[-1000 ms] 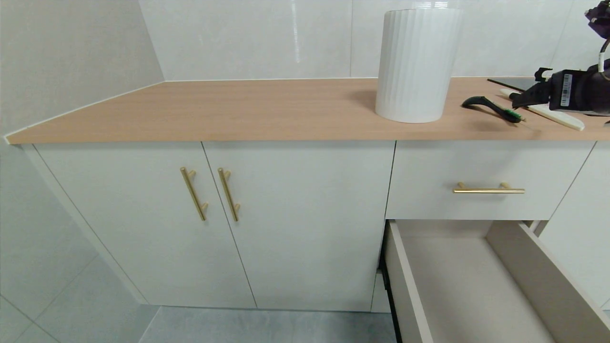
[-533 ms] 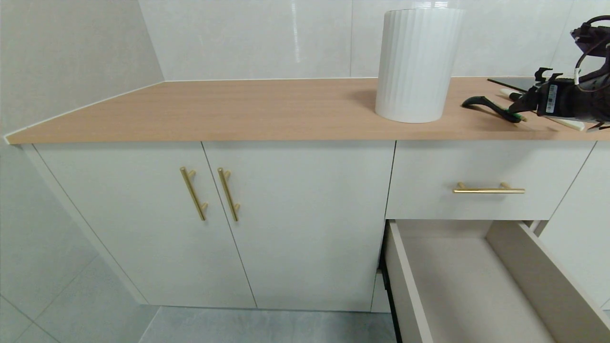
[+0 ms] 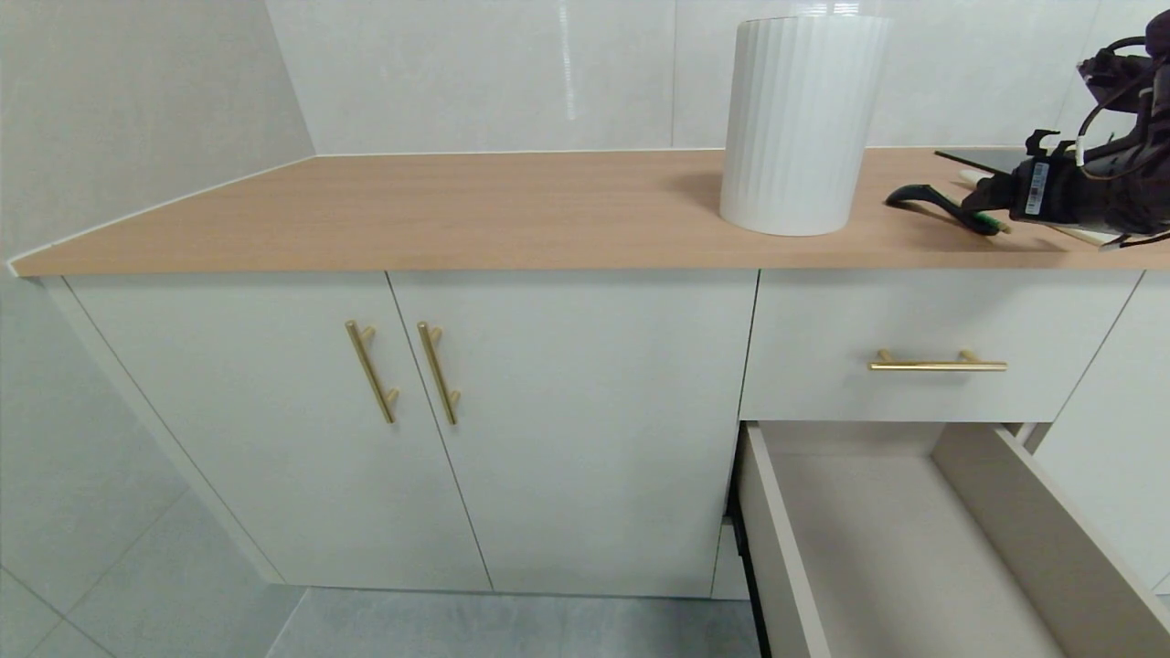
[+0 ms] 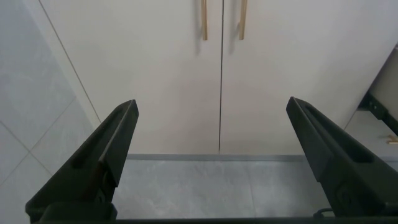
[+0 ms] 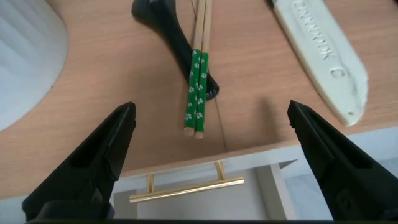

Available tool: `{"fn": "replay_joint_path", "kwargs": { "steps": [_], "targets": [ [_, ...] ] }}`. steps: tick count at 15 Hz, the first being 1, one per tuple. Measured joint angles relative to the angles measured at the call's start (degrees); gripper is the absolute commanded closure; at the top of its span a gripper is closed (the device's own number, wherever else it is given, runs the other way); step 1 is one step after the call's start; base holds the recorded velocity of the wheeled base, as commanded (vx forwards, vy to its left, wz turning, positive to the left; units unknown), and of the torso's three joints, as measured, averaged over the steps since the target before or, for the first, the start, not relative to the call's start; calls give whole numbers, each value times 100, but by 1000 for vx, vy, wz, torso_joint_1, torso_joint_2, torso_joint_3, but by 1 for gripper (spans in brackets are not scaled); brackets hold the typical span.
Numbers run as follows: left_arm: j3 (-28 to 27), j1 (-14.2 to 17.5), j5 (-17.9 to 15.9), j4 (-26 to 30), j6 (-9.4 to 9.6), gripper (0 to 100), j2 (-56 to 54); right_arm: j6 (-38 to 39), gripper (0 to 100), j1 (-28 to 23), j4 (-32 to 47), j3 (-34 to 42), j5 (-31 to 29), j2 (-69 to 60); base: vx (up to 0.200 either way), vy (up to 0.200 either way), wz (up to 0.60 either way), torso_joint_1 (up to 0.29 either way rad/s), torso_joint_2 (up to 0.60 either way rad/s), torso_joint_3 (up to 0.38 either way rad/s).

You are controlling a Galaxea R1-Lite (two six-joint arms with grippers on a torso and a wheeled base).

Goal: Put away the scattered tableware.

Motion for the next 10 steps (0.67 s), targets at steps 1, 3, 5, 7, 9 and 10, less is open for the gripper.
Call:
{"fn": "replay_joint_path", "kwargs": {
  "steps": [1, 3, 5, 7, 9, 10],
  "targets": [
    [-2, 0, 0, 2, 0, 0, 0, 0, 0, 7, -20, -2, -5, 33, 0, 0, 0, 0, 0, 0],
    [-2, -2, 0, 0, 0, 0, 0, 22, 0, 18, -55, -17, -7, 105, 0, 0, 0, 0, 0, 0],
    [-2, 0, 0, 2, 0, 0, 0, 77, 0, 22, -138, -17, -7, 166, 0, 0, 0, 0, 0, 0],
    [-2, 0, 0, 2, 0, 0, 0, 99, 0, 18, -160, -17, -7, 216, 0, 0, 0, 0, 0, 0],
    [-2, 0, 0, 2, 2, 0, 0, 112, 100, 18, -171, -11, -7, 260, 0, 0, 0, 0, 0, 0],
    [-2, 0, 2, 0, 0, 0, 0, 116, 100, 18, -171, -11, -7, 271, 0, 0, 0, 0, 0, 0]
  ]
}}
